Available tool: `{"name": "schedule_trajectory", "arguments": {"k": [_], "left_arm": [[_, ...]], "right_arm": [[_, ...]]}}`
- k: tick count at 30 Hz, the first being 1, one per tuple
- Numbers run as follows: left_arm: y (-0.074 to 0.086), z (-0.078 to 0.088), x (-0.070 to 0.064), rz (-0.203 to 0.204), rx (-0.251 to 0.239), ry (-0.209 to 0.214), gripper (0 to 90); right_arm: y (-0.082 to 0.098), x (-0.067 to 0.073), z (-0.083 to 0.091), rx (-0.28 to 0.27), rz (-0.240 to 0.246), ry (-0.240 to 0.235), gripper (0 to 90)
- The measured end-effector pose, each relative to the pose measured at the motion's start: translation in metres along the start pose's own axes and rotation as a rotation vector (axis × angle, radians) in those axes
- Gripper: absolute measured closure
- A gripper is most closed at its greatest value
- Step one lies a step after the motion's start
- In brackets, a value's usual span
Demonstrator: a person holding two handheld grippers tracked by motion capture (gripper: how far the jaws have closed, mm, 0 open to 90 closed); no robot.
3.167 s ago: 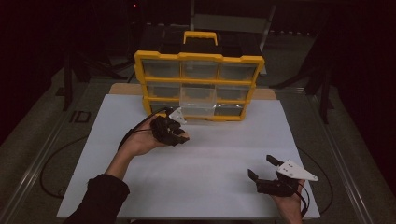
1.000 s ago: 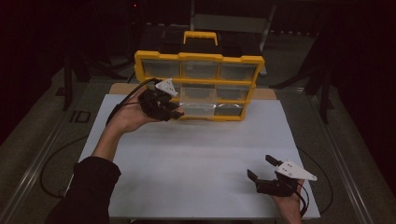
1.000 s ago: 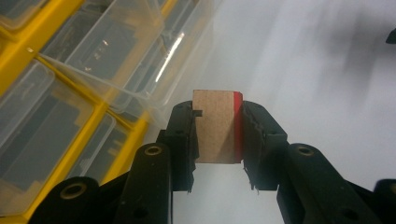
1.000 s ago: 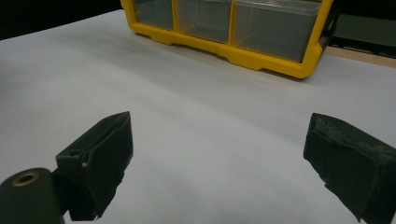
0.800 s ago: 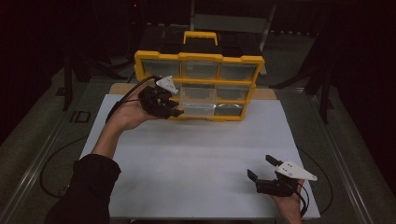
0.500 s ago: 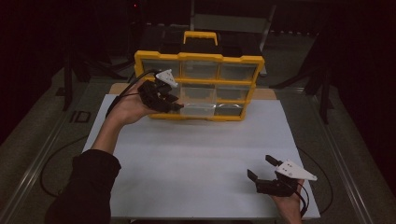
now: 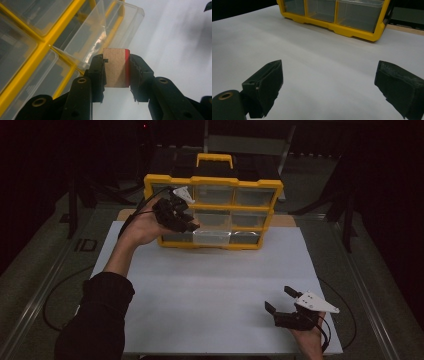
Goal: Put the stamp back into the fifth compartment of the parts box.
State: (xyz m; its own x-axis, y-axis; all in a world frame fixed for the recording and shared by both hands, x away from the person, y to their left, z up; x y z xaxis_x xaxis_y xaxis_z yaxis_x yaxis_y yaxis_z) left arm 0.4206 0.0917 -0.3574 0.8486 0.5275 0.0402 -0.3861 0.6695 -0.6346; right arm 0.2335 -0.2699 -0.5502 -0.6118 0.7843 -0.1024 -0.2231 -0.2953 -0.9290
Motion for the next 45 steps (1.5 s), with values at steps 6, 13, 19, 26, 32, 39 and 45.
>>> {"name": "schedule_trajectory", "arguments": {"k": [6, 13, 19, 26, 32, 39, 45], "left_arm": [[-0.005, -0.006, 0.005, 0.020, -0.003, -0.007, 66.9], [-0.012, -0.015, 0.006, 0.036, 0.005, -0.001, 66.7], [-0.016, -0.021, 0.005, 0.036, 0.011, -0.008, 66.6], [-0.022, -0.031, 0.005, 0.049, 0.022, -0.023, 66.6], [-0.023, -0.038, 0.006, 0.066, 0.028, -0.041, 66.6], [-0.024, -0.041, 0.005, 0.072, 0.022, -0.060, 65.8], [-0.025, -0.041, 0.002, 0.086, 0.007, -0.139, 13.1]], "right_arm": [[0.001, -0.001, 0.000, 0.006, -0.006, 0.001, 8.3], [0.001, -0.002, -0.001, 0.002, -0.008, 0.000, 8.3], [0.001, -0.003, 0.000, -0.002, -0.009, 0.003, 8.3], [0.001, -0.003, 0.001, -0.004, -0.011, 0.004, 8.3], [0.001, -0.004, 0.002, -0.006, -0.012, 0.007, 8.3], [0.001, -0.004, 0.002, -0.006, -0.011, 0.010, 8.3], [0.001, -0.004, 0.003, -0.007, -0.010, 0.007, 8.3]]}}
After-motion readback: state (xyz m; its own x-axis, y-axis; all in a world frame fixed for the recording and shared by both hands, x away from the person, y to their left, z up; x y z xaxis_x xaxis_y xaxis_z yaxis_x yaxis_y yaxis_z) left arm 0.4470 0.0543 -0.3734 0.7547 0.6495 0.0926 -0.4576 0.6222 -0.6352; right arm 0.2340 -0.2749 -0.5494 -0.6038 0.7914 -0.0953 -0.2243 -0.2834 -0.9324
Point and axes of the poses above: each handheld gripper's, and its own axes: z roughly backward along the jaws, y roughly out of its underside, x roughly to its left, the point moved 2 cm from there along -z, roughly forward along the jaws, and after that the axes turned 8 degrees about z, right-handed, at the moved point
